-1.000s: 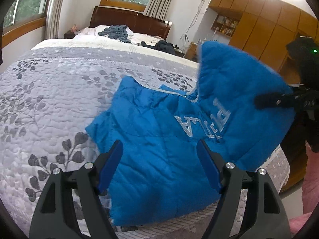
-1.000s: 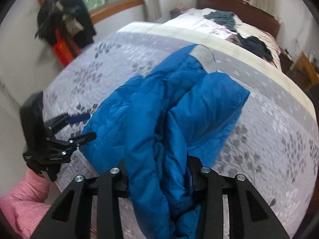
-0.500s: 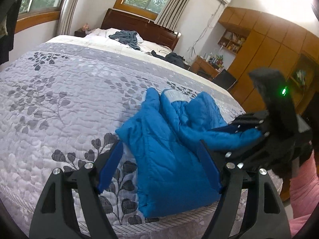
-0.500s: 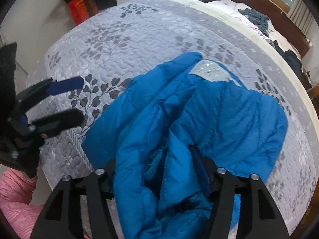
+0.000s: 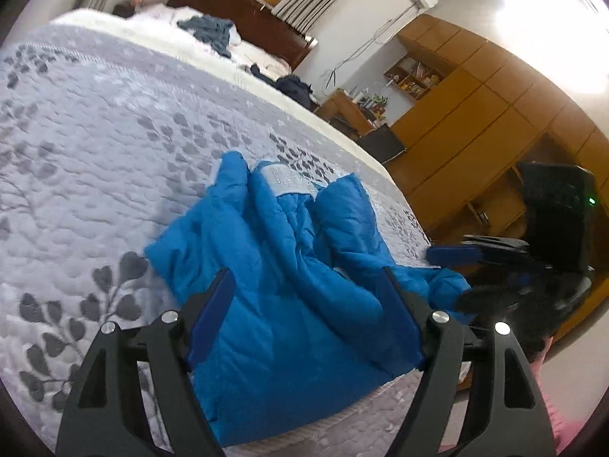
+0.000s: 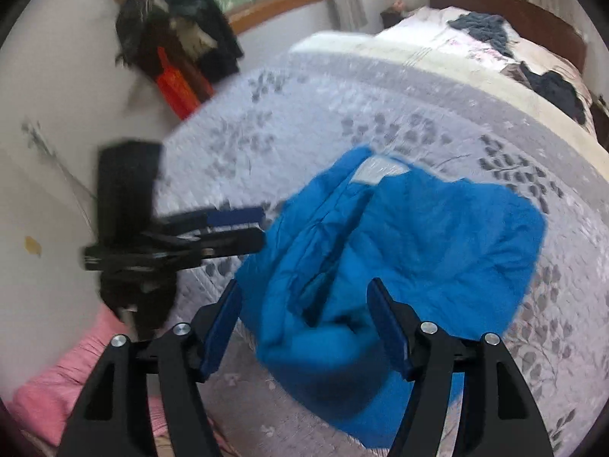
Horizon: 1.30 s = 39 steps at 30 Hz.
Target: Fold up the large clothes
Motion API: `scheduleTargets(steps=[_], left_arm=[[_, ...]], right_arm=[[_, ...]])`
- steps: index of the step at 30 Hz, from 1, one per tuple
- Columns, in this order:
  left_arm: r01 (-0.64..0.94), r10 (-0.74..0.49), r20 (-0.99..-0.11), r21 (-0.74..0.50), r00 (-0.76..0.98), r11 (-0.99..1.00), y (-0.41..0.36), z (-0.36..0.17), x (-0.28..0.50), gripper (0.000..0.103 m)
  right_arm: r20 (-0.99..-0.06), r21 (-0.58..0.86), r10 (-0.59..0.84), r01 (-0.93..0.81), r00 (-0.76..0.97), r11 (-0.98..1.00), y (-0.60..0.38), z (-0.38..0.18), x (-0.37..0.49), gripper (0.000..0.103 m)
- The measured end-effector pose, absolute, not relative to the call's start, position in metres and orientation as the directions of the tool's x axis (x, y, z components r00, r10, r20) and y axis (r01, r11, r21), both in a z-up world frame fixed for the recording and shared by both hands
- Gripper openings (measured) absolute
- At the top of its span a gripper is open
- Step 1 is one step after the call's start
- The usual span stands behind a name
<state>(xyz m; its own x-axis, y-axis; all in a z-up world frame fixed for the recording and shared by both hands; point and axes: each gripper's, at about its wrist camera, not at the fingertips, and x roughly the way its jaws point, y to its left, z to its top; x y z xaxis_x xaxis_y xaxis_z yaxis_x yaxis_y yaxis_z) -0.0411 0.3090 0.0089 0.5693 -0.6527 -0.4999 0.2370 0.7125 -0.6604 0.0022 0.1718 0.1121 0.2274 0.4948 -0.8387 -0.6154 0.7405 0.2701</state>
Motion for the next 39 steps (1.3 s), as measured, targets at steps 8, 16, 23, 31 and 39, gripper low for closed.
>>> scheduleTargets(steps=[8,16,23,31,39], left_arm=[[0.224,-0.762,-0.437,-0.778,0.477,0.586,0.301,-0.014,-0.007,0.075],[0.242,-0.799,-0.436,-0.794,0.414,0.558,0.278,-0.026,0.030,0.077],[0.266,-0.796,-0.454,-0.774,0.399,0.574,0.267,-0.021,0.045,0.080],[0.354,-0.773,-0.505,-0.693,0.384,0.628,0.240,-0.009,0.044,0.080],[0.329,-0.675,-0.630,-0.589,0.385,0.738,0.215,-0.020,0.066,0.054]], right_arm=[[-0.869,0.246,0.396,-0.435,0.296,0.866,0.106,0.083,0.025,0.067],[-0.865,0.295,0.450,-0.502,0.220,0.813,0.132,0.045,0.013,0.066],[-0.858,0.292,0.470,-0.555,0.208,0.779,0.147,0.030,0.008,0.066],[-0.841,0.313,0.500,-0.566,0.208,0.762,0.139,0.026,0.005,0.066],[-0.828,0.292,0.501,-0.568,0.253,0.770,0.131,0.026,0.004,0.066]])
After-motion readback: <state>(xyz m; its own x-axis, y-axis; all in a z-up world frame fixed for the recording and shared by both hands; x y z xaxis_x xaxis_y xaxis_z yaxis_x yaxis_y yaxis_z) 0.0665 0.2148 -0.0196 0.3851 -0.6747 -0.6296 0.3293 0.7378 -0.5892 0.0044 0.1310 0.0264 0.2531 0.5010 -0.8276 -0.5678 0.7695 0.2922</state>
